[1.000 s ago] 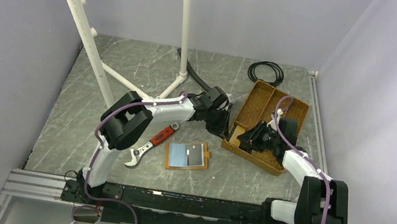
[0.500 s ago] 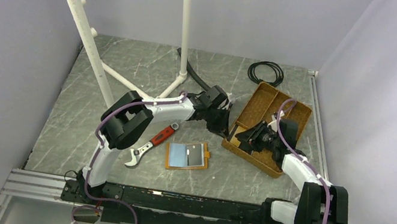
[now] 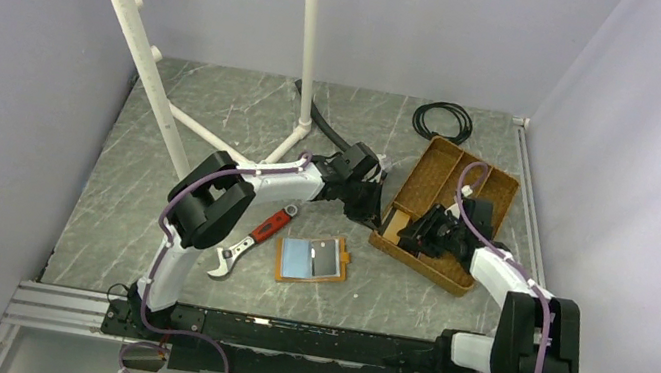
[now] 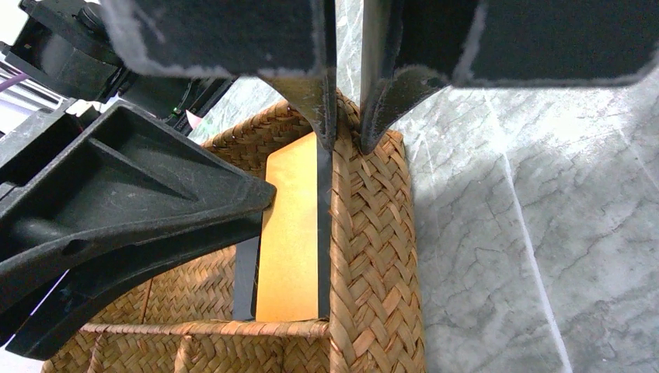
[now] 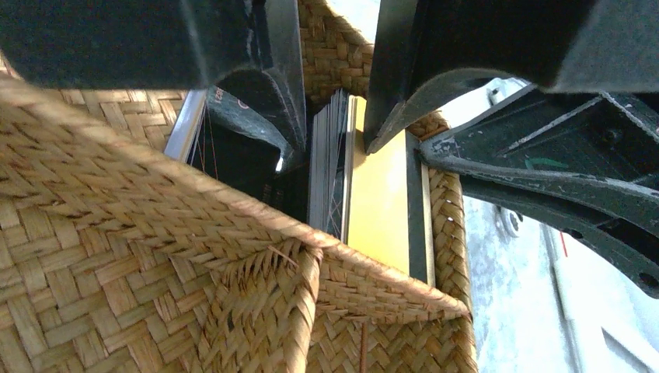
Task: Put the credit cards into the card holder
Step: Pick up the credit card from the storage box.
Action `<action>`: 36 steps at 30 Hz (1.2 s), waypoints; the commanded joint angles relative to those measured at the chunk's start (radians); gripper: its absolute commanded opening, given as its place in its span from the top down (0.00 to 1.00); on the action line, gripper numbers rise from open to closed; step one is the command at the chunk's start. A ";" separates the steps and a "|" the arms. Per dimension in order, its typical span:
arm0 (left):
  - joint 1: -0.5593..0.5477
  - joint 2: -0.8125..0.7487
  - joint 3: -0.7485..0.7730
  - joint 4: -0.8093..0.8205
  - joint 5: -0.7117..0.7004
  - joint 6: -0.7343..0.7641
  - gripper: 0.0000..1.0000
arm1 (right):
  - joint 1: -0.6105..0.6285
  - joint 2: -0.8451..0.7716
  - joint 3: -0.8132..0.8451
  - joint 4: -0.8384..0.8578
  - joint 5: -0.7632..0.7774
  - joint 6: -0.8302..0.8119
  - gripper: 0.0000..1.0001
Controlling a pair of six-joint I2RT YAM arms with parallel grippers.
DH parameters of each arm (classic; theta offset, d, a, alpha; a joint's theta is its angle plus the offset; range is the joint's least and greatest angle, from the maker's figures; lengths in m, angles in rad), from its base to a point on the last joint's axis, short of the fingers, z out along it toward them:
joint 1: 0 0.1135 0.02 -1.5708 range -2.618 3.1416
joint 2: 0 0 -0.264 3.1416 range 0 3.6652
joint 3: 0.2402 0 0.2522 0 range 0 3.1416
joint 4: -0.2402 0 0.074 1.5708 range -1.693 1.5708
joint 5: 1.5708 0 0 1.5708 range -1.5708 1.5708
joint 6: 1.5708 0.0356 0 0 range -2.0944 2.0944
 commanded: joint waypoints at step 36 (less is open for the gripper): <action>-0.013 -0.006 -0.048 0.042 0.041 -0.021 1.00 | -0.013 0.058 0.098 0.082 0.003 -0.009 0.60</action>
